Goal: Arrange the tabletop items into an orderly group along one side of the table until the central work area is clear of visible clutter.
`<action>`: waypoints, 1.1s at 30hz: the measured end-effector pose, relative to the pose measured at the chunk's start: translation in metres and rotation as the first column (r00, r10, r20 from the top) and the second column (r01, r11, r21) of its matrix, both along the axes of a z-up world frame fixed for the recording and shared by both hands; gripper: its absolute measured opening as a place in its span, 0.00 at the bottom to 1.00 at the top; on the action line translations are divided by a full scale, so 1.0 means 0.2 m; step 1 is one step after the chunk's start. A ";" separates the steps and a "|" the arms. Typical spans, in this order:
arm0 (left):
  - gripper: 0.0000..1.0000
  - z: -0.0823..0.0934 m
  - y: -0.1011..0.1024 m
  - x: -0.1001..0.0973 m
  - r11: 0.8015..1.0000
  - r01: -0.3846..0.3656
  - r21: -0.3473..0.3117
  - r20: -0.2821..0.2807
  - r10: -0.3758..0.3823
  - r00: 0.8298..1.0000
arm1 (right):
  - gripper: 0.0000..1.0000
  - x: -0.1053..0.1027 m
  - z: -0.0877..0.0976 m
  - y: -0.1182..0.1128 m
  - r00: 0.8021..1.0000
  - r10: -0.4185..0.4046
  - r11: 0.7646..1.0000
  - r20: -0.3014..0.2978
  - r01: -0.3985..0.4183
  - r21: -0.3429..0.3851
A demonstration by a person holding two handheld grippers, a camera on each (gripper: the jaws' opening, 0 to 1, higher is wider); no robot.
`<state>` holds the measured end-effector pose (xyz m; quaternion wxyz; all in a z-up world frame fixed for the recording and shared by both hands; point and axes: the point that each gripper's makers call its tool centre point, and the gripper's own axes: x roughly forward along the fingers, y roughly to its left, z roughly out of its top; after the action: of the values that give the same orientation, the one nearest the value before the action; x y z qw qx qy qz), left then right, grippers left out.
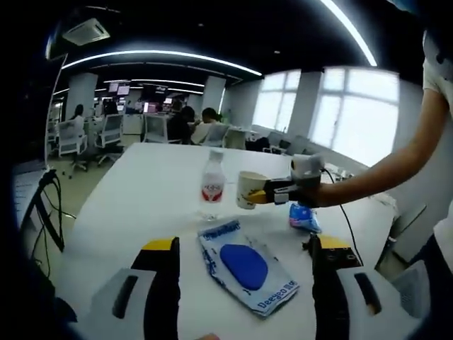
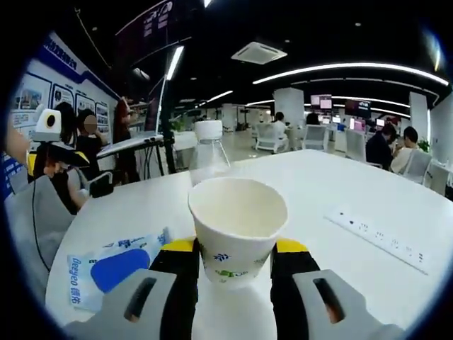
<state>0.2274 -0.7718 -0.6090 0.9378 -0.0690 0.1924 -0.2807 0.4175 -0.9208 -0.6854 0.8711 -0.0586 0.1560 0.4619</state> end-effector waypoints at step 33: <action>0.69 -0.11 0.04 -0.07 0.996 -0.083 0.006 -0.068 0.084 0.994 | 0.36 0.07 -0.17 0.04 0.999 0.034 0.999 -0.038 -0.035 -0.022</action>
<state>0.2125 -0.7639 -0.6313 0.9417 -0.0852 0.2218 -0.2384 0.4319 -0.9118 -0.7192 0.8592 -0.0626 0.1765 0.4761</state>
